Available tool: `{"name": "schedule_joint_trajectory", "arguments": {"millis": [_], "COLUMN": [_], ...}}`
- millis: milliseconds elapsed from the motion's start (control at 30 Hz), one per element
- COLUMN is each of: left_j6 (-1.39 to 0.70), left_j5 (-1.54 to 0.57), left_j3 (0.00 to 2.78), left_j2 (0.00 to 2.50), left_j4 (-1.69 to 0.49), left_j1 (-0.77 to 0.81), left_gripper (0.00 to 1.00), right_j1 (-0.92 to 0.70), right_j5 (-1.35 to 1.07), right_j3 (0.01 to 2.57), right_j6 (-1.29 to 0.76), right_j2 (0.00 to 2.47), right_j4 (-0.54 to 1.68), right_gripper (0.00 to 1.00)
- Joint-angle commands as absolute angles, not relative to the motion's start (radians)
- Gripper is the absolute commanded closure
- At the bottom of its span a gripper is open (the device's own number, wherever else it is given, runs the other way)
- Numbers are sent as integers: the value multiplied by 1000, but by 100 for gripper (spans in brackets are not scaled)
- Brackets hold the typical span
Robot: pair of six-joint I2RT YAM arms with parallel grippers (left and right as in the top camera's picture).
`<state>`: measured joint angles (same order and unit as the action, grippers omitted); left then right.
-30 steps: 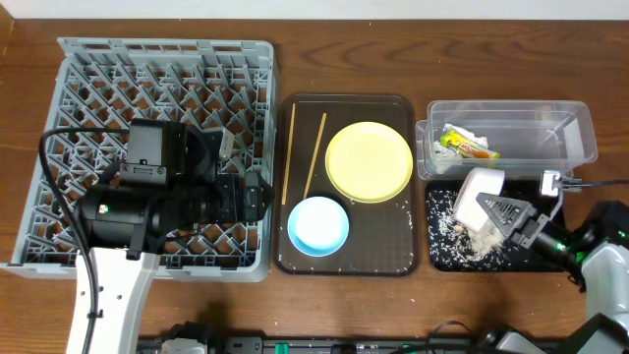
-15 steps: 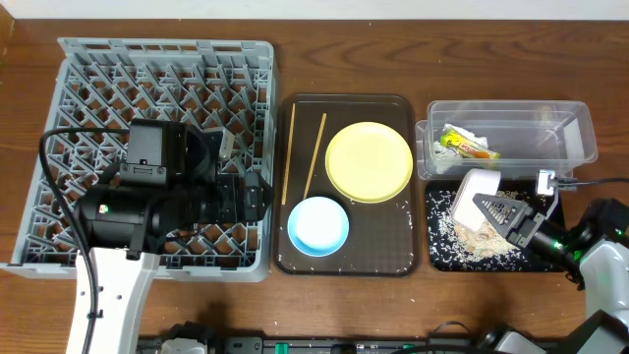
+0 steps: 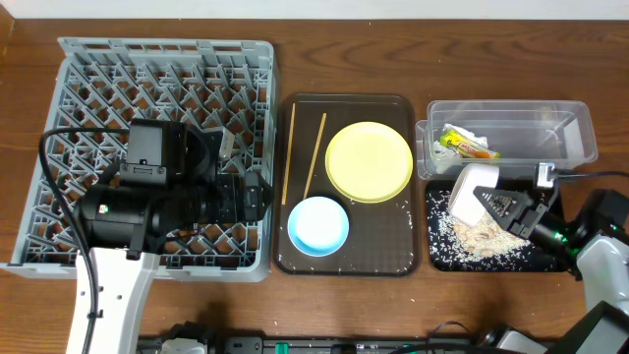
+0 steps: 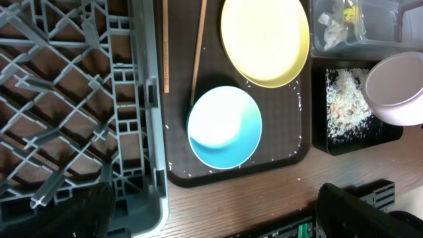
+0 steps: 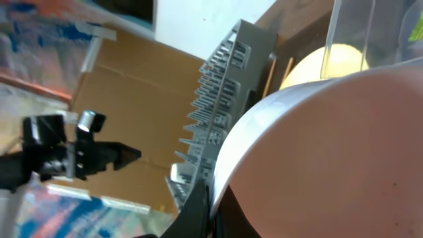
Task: Sort waste into correct bins and load items into the dishwasher
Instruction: 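Carry the rice bowl over the black tray and tip the rice out, then set the empty white bowl back on the brown tray with the right gripper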
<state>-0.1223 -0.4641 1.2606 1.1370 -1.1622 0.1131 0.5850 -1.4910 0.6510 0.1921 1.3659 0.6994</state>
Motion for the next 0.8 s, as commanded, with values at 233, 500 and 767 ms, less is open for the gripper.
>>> {"name": "schedule_joint_trajectory", "arguments": {"millis": [233, 500, 767], "left_j6": [-105, -105, -105], "left_j5": [-452, -452, -452], "left_j3": [1279, 1279, 1279], "left_j2": [1139, 1139, 1139], "left_j4": [-1162, -1162, -1162], "left_j1": [117, 117, 117], "left_gripper": [2, 2, 2], "right_j1": [540, 366, 12], "right_j5": [-1486, -1013, -727], "right_j3": [655, 696, 815], "right_j6": [150, 68, -12], "right_j2": [1365, 1291, 1072], "right_j4": [733, 884, 915], "right_gripper": [99, 99, 99]}}
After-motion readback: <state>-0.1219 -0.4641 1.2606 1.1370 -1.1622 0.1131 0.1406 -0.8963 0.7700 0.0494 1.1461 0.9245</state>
